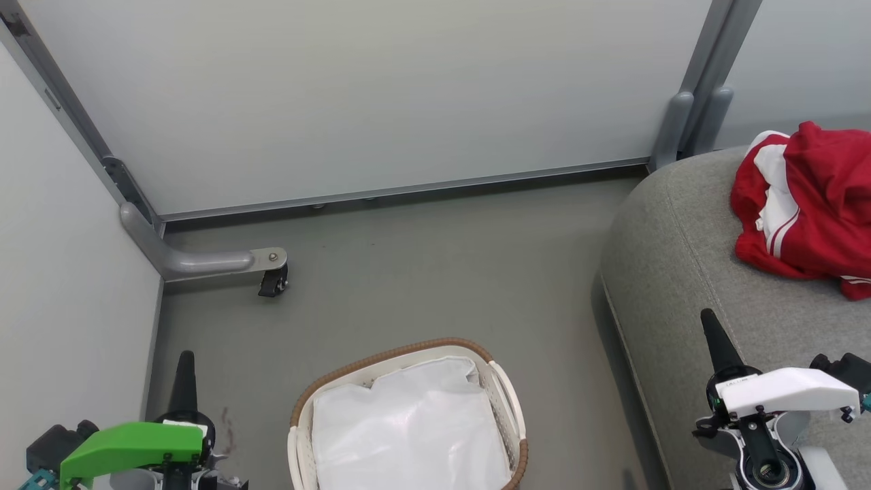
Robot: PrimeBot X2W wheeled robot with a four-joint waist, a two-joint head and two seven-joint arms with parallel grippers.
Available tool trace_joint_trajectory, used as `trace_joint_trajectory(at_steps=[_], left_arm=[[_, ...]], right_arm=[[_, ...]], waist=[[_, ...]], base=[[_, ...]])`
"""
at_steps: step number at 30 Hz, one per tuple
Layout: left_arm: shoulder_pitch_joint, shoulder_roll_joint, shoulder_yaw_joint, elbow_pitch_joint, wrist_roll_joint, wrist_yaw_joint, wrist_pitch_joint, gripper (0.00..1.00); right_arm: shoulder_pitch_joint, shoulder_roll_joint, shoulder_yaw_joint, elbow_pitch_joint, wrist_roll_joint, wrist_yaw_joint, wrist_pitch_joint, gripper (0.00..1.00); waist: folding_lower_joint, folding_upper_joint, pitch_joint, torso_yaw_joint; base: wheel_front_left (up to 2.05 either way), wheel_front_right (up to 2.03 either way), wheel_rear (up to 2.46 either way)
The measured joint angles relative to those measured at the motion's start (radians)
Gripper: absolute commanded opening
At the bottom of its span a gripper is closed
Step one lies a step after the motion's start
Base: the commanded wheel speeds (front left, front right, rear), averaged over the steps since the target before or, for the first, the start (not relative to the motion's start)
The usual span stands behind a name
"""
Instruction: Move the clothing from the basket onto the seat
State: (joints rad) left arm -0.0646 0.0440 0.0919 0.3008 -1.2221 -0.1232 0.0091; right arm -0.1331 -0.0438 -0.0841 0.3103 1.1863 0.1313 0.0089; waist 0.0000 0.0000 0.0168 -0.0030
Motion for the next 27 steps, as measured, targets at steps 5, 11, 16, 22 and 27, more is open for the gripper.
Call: trace_joint_trajectory(at_steps=[5, 11, 16, 22, 27], left_arm=[[-0.005, 0.000, 0.002, -0.005, -0.045, 0.000, 0.012, 0.00], [-0.009, 0.001, 0.004, -0.011, -0.095, 0.000, 0.025, 0.00], [-0.014, 0.001, 0.006, -0.018, -0.138, -0.001, 0.035, 0.00], [-0.018, 0.001, 0.009, -0.026, -0.181, -0.001, 0.050, 0.00], [-0.019, 0.002, 0.011, -0.031, -0.219, -0.001, 0.061, 0.00]], right_arm=[[0.001, 0.000, -0.003, -0.008, 0.047, 0.000, 0.012, 0.00], [0.004, -0.001, -0.007, -0.015, 0.102, 0.000, 0.026, 0.00], [0.006, -0.001, -0.009, -0.022, 0.147, 0.000, 0.037, 0.00], [0.011, -0.002, -0.013, -0.030, 0.198, 0.000, 0.049, 0.00], [0.012, -0.002, -0.016, -0.037, 0.239, 0.000, 0.060, 0.00]], waist=[[0.0000, 0.0000, -0.001, 0.000], [0.0000, 0.0000, -0.003, 0.001], [0.0000, 0.0000, -0.004, 0.001], [0.0000, 0.0000, -0.006, 0.001], [0.0000, 0.0000, -0.007, 0.002]], base=[[0.00, 0.00, 0.00], [0.00, 0.00, 0.00], [0.00, 0.00, 0.00], [0.00, 0.00, 0.00], [0.00, 0.00, 0.00]])
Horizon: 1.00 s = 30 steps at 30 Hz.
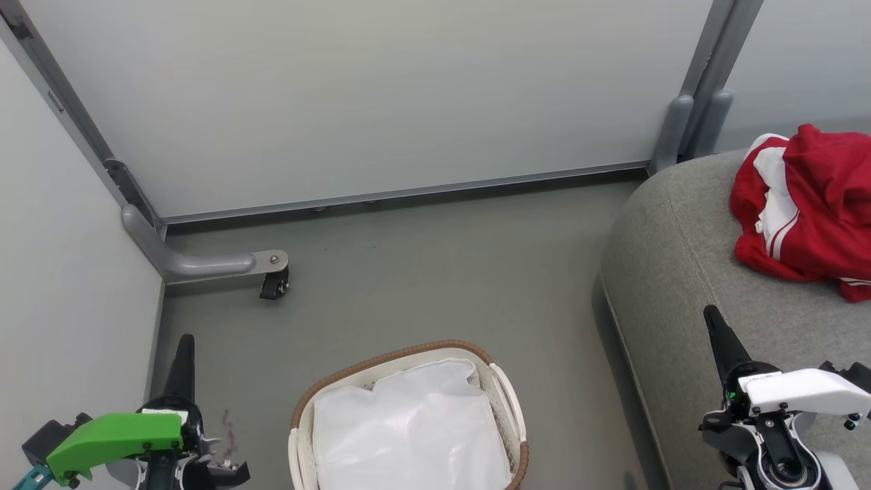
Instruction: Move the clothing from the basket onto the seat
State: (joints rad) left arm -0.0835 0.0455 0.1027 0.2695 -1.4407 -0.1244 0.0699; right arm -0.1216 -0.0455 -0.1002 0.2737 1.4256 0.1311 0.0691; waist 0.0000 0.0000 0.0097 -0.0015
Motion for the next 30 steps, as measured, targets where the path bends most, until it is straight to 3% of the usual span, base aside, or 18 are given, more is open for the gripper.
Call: trace_joint_trajectory(at_steps=[30], left_arm=[[-0.020, 0.001, 0.011, -0.025, -0.170, -0.004, 0.044, 0.00]], right_arm=[[0.008, -0.001, -0.014, -0.028, 0.186, 0.000, 0.046, 0.00]], waist=[[0.0000, 0.0000, -0.007, 0.001]], base=[[0.00, 0.00, 0.00]])
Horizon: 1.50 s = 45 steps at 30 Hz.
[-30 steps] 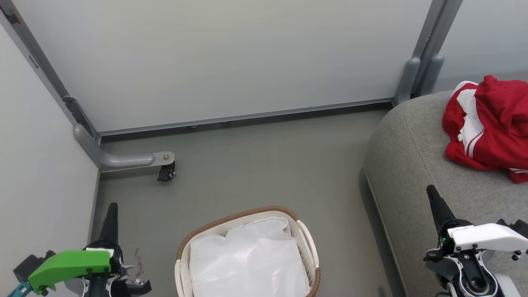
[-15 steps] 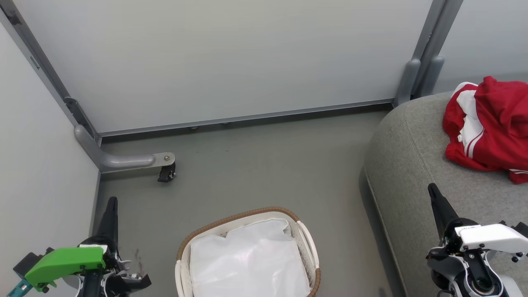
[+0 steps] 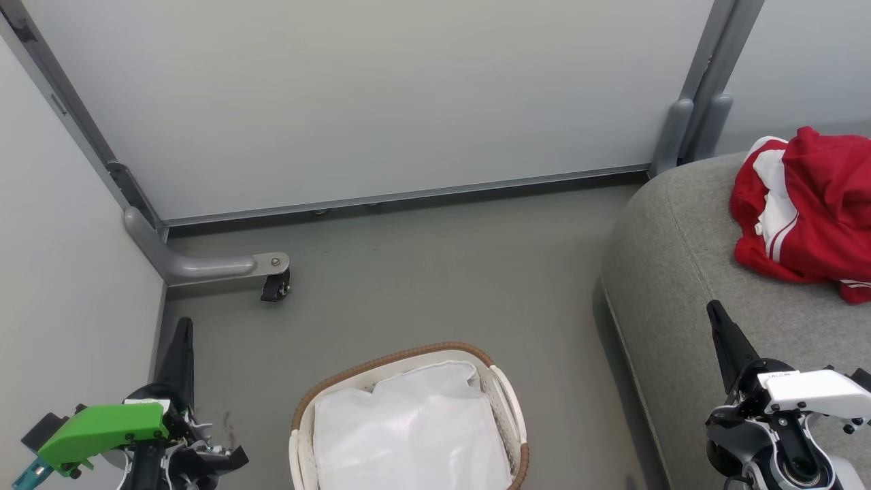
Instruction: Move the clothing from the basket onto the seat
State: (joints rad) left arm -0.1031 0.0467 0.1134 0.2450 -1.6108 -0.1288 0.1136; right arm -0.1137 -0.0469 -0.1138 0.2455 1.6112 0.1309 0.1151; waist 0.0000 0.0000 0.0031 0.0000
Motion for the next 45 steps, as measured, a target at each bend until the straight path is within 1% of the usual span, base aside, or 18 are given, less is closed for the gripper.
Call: trace_joint_trajectory(at_steps=[45], left_arm=[[0.000, 0.000, 0.000, 0.000, 0.000, 0.000, 0.000, 0.00]], right_arm=[[0.000, 0.000, 0.000, 0.000, 0.000, 0.000, 0.000, 0.00]], waist=[[0.0000, 0.0000, 0.000, 0.000]], base=[[0.00, 0.00, 0.00]])
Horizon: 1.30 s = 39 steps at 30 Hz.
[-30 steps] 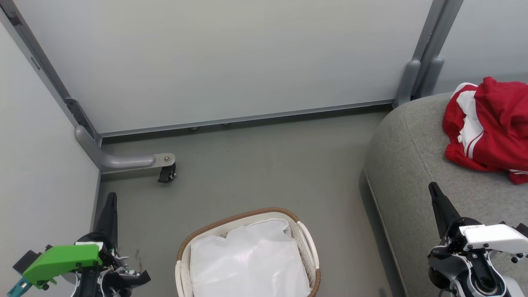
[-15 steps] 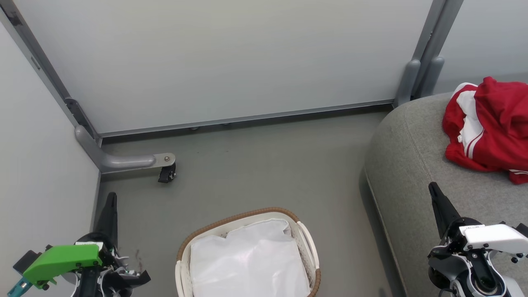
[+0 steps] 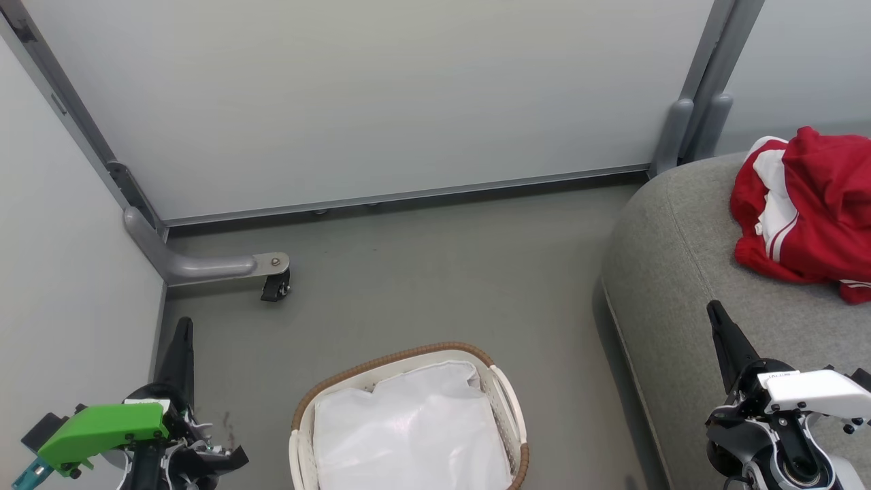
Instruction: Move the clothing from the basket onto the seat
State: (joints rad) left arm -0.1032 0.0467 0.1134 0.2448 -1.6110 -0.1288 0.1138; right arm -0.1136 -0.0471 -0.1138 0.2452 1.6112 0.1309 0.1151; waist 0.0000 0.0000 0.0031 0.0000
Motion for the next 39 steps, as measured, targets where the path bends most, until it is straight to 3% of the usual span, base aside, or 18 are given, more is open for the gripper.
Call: trace_joint_trajectory(at_steps=[39], left_arm=[[0.000, 0.000, 0.000, 0.000, 0.000, 0.000, 0.000, 0.00]], right_arm=[[0.000, 0.000, 0.000, 0.000, 0.000, 0.000, 0.000, 0.00]], waist=[[0.0000, 0.0000, 0.000, 0.000]], base=[[0.00, 0.00, 0.00]])
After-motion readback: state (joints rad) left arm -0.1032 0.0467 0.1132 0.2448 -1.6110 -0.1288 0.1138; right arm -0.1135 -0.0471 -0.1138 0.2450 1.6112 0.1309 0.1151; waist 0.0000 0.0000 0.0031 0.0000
